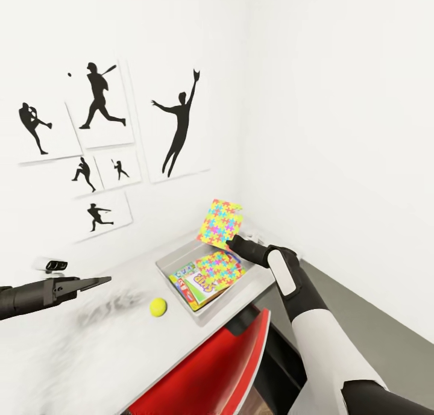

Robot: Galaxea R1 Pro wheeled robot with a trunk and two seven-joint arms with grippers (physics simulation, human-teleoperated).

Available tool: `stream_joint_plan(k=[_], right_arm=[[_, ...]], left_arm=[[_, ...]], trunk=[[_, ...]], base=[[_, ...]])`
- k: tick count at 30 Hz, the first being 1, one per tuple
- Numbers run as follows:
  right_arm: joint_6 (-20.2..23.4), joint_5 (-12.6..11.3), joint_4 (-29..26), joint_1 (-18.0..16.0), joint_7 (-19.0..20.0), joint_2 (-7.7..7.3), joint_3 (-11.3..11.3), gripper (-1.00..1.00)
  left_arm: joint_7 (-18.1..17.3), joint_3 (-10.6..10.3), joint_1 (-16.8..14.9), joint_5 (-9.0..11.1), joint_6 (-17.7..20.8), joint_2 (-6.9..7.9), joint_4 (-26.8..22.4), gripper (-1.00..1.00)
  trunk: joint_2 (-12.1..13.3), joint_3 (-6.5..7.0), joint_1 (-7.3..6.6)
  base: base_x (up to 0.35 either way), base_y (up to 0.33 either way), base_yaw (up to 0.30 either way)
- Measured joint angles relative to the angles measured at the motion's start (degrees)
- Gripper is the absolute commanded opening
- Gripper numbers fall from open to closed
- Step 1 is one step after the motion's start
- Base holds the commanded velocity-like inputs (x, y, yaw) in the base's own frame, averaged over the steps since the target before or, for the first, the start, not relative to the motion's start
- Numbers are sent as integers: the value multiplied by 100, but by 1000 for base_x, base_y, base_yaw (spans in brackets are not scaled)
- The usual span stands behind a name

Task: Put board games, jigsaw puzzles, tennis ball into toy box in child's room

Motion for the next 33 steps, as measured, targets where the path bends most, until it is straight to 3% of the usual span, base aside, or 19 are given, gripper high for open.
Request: stream_joint_plan(k=[21,33], right_arm=[[20,-13,13,0,-18,0,-9,-100],[34,3,194,0,-44,1,-2,-100]], left_arm=[[-7,-6,1,-7,0,0,1,100],[-7,-6,1,-8,0,0,0,100]], trunk=[[-1,-3,-1],[0,-98,-1]], base=[[-69,82,0],[-3,6,0]])
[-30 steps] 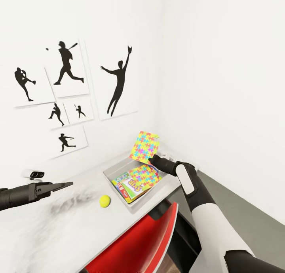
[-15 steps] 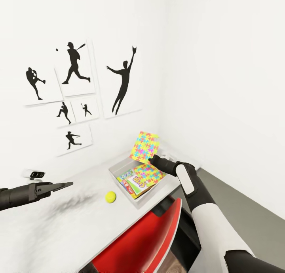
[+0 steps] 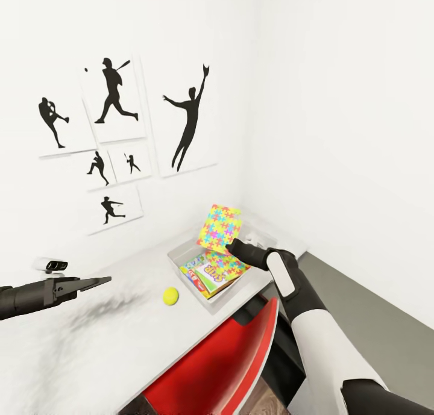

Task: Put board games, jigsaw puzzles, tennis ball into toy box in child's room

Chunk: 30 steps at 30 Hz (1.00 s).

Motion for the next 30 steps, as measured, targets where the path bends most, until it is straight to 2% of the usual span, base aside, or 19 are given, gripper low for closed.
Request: stream_joint_plan(k=[6,14,23,30], right_arm=[[32,-19,316,-31,-20,0,0,-100],[68,-69,398,-77,-58,1,0,-100],[137,-88,464,-217,-504,1,-7,-100],[139,-91,609,-379,-590,1,-8,-100]], left_arm=[[1,0,0,0,0,-5,-1,100],[5,-5,0,0,0,-9,1,100],[8,-9,0,-1,0,-9,-1,100],[4,-7,0,-2,0,-9,1,100]], trunk=[[0,-56,0],[0,-132,0],[-1,-216,0],[-1,-282,0]], base=[[0,0,0],[0,0,0],[0,0,0],[0,0,0]])
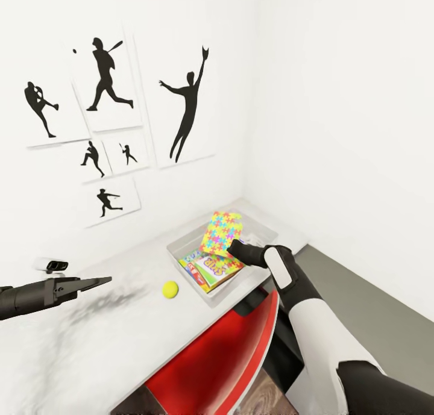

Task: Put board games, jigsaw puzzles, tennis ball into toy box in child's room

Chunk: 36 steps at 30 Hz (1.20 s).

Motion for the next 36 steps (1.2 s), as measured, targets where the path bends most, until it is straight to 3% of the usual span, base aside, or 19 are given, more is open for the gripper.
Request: stream_joint_plan(k=[11,31,32,36], right_arm=[[-6,-2,556,-321,-11,1,0,-100],[-15,5,586,-341,-8,1,5,-100],[-12,5,588,-341,-9,1,6,100],[-8,11,587,-342,-8,1,8,100]], left_arm=[[-4,7,0,-7,0,0,0,100],[-4,7,0,-5,0,0,0,100],[-2,7,0,-6,0,0,0,100],[4,0,-1,-6,0,0,0,100]], trunk=[[0,-104,0],[-1,-213,0],[-1,-213,0],[-1,-213,0]], base=[[0,0,0],[0,0,2],[0,0,0],[0,0,0]])
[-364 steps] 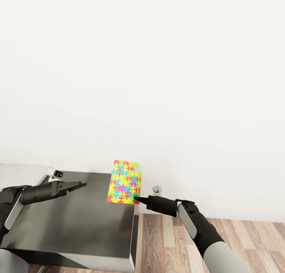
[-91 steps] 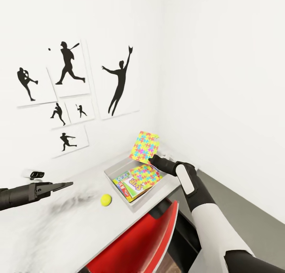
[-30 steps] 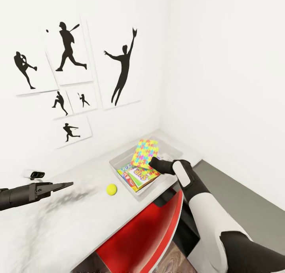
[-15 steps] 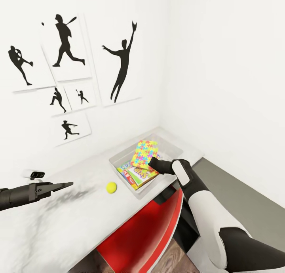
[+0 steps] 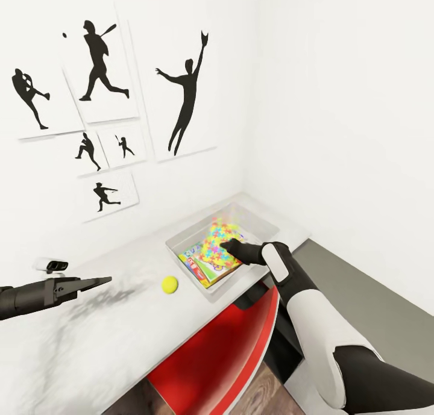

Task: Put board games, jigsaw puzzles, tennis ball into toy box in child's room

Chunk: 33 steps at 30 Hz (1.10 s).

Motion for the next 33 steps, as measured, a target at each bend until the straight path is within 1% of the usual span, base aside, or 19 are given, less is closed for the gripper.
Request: stream_joint_plan(k=[20,33], right_arm=[[21,11,-56,0,37,0,14,100],[13,15,-62,8,62,1,31,100]], left_arm=[[1,5,0,6,0,0,0,100],[4,-1,0,5,0,-2,0,100]], trunk=[[0,3,0],[0,112,0]], base=[[-1,0,0],[-31,0,0]])
